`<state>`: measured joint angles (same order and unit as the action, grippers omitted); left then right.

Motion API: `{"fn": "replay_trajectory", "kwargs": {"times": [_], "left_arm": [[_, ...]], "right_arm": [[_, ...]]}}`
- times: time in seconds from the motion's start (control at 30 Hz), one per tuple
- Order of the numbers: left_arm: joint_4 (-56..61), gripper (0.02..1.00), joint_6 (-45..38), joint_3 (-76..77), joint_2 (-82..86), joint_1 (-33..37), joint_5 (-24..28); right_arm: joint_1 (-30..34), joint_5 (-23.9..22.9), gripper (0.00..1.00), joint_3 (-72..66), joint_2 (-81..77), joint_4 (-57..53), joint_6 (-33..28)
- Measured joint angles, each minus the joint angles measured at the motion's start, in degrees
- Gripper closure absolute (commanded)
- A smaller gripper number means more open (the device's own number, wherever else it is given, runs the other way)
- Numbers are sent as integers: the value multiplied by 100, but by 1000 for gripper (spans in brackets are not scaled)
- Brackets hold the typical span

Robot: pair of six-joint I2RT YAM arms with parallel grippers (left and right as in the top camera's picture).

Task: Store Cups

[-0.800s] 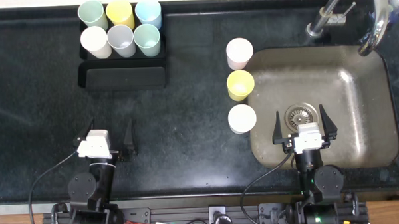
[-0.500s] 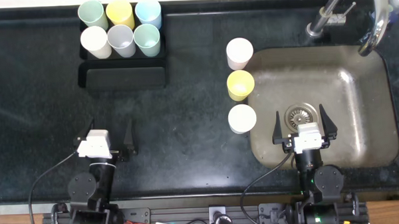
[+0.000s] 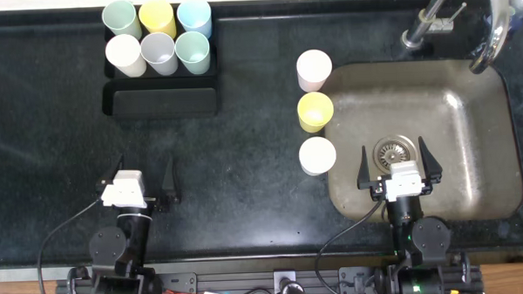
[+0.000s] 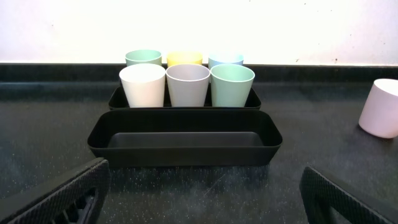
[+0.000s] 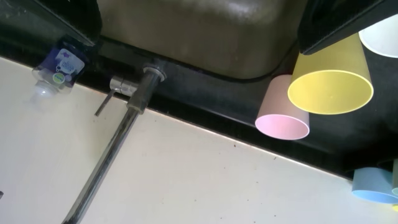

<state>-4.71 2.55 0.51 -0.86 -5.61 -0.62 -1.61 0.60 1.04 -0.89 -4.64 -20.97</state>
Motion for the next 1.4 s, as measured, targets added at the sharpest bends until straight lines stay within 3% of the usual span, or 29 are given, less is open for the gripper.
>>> {"fn": "replay_trajectory", "kwargs": {"times": [1.4], "left_arm": [[-9, 18, 127, 7, 0, 0, 0]], "right_arm": [[0, 0, 3, 0, 0, 0, -4]]}}
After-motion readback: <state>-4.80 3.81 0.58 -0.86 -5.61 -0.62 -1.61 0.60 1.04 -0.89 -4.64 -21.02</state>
